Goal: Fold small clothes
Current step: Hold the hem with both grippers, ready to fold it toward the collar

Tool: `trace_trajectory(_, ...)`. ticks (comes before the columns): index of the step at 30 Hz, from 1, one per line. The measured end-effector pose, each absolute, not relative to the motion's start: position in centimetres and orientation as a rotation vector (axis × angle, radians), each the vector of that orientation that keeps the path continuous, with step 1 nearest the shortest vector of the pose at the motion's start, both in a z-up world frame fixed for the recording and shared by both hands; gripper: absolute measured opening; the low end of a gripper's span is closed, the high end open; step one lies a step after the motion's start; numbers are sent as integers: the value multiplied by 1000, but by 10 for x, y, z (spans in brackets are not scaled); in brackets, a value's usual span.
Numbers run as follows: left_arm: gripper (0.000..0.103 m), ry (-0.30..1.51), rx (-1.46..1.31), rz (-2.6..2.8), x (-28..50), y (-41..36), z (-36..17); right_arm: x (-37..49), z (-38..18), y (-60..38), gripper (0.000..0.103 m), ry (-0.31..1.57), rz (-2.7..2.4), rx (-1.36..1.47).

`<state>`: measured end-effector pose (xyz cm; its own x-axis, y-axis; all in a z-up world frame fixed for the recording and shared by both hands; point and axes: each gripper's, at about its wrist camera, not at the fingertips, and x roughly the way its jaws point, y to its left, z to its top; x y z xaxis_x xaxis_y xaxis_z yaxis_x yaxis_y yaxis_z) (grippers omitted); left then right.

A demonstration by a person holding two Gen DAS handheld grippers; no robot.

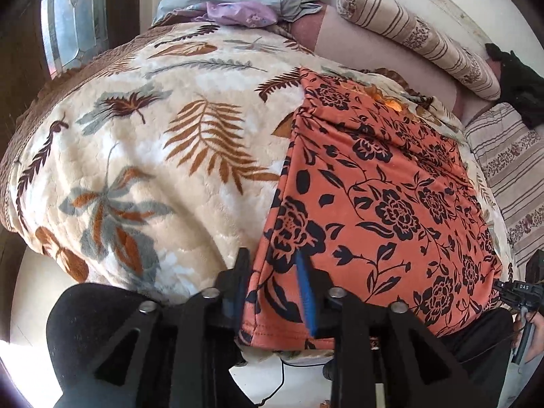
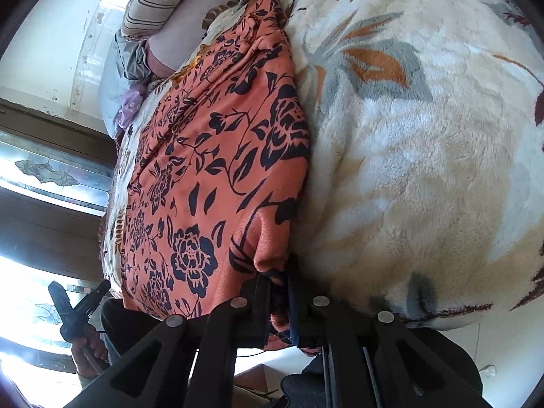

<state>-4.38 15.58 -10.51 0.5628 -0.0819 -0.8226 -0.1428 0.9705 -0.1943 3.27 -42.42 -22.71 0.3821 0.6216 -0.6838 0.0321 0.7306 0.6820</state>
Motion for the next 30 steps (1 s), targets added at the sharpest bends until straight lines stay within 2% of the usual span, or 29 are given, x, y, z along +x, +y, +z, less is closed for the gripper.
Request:
trace_trajectory(2, 58, 971, -230, 27, -32, 154, -114, 32, -226, -424, 10, 1131, 413, 675)
trace_trajectory(5, 57, 1043, -207, 56, -12, 156, -140, 31, -226, -424, 10, 1129, 411, 676)
trace_trajectory(8, 37, 1053, -219, 36, -16, 155, -143, 30, -226, -424, 10, 1128, 412, 674)
trace_trajectory(14, 36, 898, -213, -33, -34, 151, -114, 32, -229, -424, 10, 1134, 415, 686)
trace_trajectory(16, 36, 936, -220, -34, -26, 150, -121, 33, -228, -423, 10, 1138, 412, 678)
trace_trajectory(19, 36, 1122, -261, -20, -4, 152, -153, 33, -228, -424, 10, 1136, 411, 680)
trace_trajectory(24, 35, 1149, -269, -25, -12, 151, -154, 31, -228, -425, 10, 1130, 414, 687)
trace_trajectory(25, 34, 1154, -259, -30, -17, 150, -155, 31, -229, -426, 10, 1131, 416, 693)
trace_trajectory(29, 12, 1170, -295, -67, -26, 151, -158, 33, -229, -425, 10, 1136, 418, 689)
trace_trajectory(30, 10, 1169, -323, -73, -28, 154, -159, 33, -229, -425, 10, 1138, 419, 687)
